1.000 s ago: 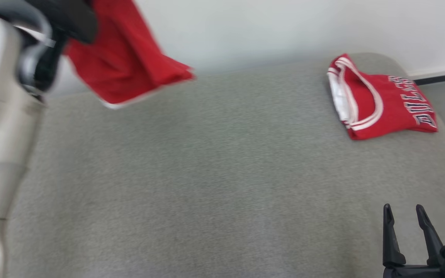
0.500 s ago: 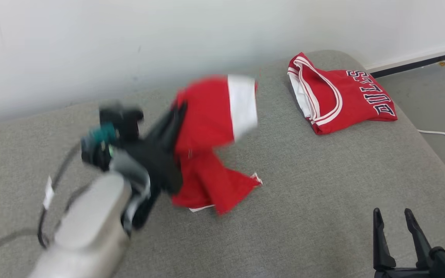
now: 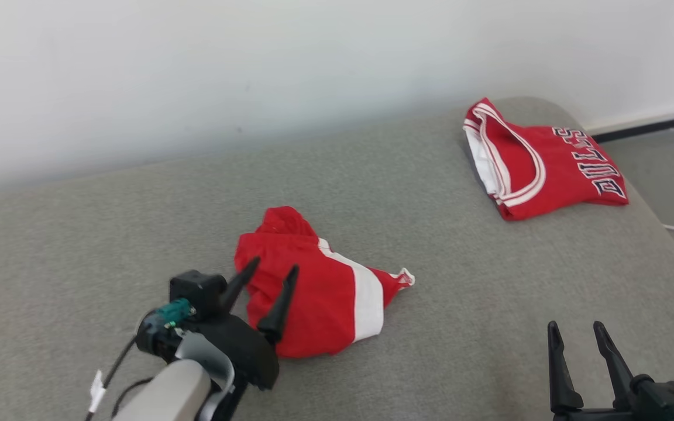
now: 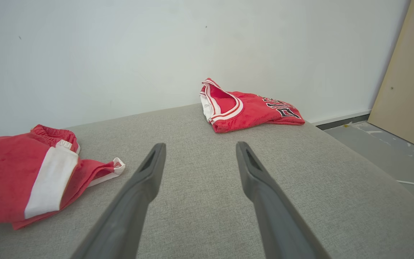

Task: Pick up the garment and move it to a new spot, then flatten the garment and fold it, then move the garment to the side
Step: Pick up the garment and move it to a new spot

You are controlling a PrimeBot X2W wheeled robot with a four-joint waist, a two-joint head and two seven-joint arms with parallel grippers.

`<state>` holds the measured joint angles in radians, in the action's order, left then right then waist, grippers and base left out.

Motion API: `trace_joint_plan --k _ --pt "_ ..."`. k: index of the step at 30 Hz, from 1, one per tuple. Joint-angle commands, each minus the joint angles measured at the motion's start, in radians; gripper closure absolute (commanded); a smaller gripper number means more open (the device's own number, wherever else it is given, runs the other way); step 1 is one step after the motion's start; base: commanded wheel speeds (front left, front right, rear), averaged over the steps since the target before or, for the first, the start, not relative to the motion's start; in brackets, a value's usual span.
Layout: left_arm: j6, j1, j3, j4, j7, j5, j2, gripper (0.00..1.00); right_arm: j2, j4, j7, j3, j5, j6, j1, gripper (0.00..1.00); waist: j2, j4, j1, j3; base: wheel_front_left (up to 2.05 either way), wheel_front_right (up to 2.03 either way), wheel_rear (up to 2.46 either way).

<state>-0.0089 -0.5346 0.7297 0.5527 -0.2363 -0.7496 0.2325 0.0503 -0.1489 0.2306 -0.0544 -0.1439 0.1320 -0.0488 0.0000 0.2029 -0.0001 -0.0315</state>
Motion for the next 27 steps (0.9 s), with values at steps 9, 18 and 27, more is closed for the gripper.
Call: trace_joint_plan --k 9,18,27 --pt "0.081 0.074 -0.164 -0.199 -0.028 0.119 0.120 0.00 0.000 0.012 0.005 -0.005 -0.005 -0.003 -0.029 0.00 0.0000 -0.151 0.0001 0.087 0.00 0.00 0.00" --pt "0.115 0.334 -0.377 -0.421 -0.028 0.208 0.183 0.00 0.000 0.054 -0.016 -0.001 -0.008 -0.003 -0.046 0.00 0.0000 -0.226 0.0001 0.113 0.00 0.00 0.00" --pt "0.098 0.548 -0.532 -0.503 -0.028 0.297 0.104 0.00 0.000 0.092 -0.039 0.003 -0.003 -0.003 -0.082 0.00 0.0000 -0.255 0.0001 0.118 0.00 0.00 0.00"
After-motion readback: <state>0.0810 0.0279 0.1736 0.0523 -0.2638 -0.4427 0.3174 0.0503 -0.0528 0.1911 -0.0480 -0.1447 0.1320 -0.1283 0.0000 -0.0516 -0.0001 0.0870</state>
